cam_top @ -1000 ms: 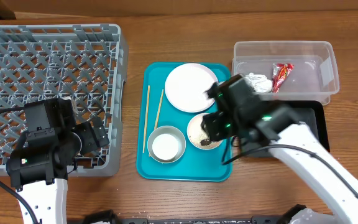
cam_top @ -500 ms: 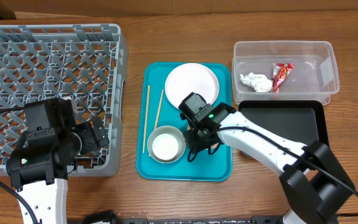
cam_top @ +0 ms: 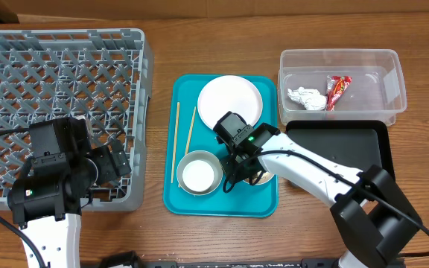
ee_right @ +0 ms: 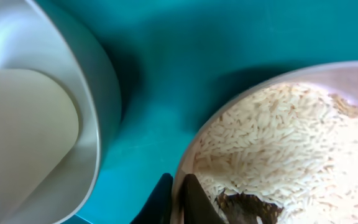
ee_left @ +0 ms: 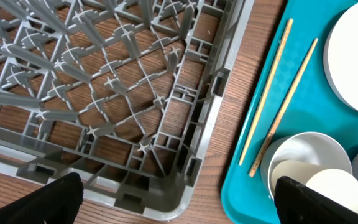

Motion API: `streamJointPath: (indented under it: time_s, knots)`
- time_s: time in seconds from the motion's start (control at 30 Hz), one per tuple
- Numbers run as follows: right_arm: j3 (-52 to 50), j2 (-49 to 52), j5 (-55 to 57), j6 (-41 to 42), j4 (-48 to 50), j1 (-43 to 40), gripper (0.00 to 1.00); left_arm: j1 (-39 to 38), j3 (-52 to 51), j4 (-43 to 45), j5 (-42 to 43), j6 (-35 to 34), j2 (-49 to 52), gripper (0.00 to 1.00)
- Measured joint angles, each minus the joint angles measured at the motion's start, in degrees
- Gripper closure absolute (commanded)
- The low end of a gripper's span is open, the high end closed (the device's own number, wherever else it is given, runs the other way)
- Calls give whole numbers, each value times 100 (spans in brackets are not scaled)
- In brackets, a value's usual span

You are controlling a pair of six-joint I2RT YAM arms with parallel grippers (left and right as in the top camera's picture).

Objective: Sort waste into correct bins and load items into the dishwasher
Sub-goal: 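Grasp the small rice bowl with the right gripper and lift it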

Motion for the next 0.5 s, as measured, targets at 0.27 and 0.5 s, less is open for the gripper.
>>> streamJointPath:
  time_s: [0.27,0.5]
  knots:
    - [122,-42,114,289,-245,0,96,0,0,0,0,-2,0,0]
    - [221,-817,-63,730,-190,-356,96,0,0,2,0,0,0,0]
